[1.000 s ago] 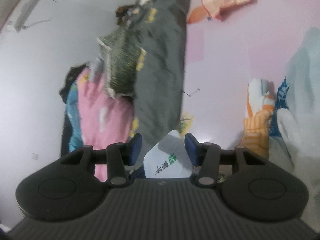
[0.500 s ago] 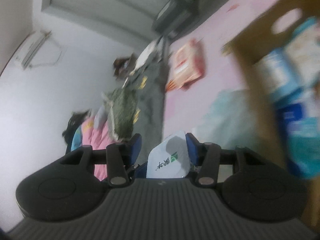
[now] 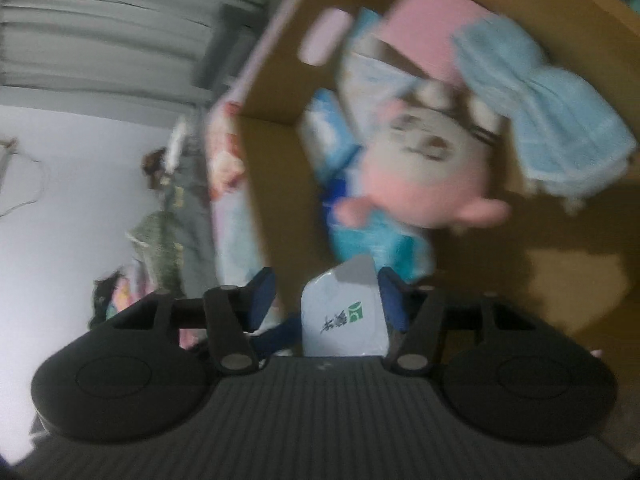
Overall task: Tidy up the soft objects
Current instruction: 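Carry the yogurt cup into the cardboard box and open the right gripper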
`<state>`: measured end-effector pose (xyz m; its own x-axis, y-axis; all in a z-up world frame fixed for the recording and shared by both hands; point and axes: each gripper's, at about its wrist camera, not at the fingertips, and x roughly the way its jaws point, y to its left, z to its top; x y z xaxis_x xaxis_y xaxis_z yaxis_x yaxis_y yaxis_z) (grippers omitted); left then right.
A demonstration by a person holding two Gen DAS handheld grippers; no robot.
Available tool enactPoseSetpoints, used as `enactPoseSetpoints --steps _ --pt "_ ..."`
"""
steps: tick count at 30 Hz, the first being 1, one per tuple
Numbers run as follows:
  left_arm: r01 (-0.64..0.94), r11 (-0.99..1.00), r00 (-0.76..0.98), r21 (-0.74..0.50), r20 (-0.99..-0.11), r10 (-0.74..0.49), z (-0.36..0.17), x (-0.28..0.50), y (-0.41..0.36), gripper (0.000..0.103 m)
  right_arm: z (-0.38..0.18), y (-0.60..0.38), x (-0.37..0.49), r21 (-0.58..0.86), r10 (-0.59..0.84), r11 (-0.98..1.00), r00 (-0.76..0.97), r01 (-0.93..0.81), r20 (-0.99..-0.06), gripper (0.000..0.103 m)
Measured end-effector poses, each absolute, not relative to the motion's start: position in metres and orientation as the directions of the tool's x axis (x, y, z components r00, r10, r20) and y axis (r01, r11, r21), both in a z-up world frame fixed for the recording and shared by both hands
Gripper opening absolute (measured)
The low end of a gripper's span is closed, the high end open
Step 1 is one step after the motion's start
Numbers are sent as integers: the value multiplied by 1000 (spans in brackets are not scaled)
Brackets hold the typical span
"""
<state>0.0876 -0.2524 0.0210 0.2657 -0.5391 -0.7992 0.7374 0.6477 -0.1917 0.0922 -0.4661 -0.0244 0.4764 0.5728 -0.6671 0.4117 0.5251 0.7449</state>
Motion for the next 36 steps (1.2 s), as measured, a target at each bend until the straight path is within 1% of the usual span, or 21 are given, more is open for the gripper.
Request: enactPoseSetpoints --steps 5,9,13,16,18,20,23,28,31,32,33,36 --pt "719 666 292 -198 -783 -549 29 91 -245 58 -45 -472 94 683 529 582 433 442 -730 57" --pt "702 684 327 -198 -764 -556 39 91 -231 58 -44 -471 91 655 500 629 427 420 -754 57" --pt "678 714 379 -174 -750 -543 47 91 -208 59 -42 -474 96 612 486 678 376 408 -789 57" --pt "647 747 433 -150 -734 -522 51 90 -185 62 -36 -469 99 579 494 732 305 360 -814 59" --pt "621 772 467 -134 -729 -501 52 91 -170 62 -30 -463 101 553 492 772 257 312 -832 65" --pt "583 804 500 -120 -727 -471 51 92 -153 62 -29 -452 105 511 472 820 198 260 -859 66" --pt "527 841 532 -120 -725 -437 47 94 -131 62 -35 -430 113 444 439 878 68 182 -896 67" --pt "444 882 565 -155 -715 -411 40 98 -101 62 -53 -400 128 364 373 925 -80 105 -924 67" --pt "407 894 570 -187 -714 -408 35 103 -88 62 -65 -391 130 355 369 928 -143 115 -918 63" --pt "398 896 570 -196 -713 -409 34 105 -85 62 -67 -390 130 339 352 935 -147 106 -924 53" --pt "388 899 571 -204 -712 -408 32 107 -82 62 -67 -390 129 337 350 936 -148 105 -925 48" --pt "368 903 573 -223 -710 -409 28 110 -75 62 -64 -405 127 370 396 908 -113 196 -911 47"
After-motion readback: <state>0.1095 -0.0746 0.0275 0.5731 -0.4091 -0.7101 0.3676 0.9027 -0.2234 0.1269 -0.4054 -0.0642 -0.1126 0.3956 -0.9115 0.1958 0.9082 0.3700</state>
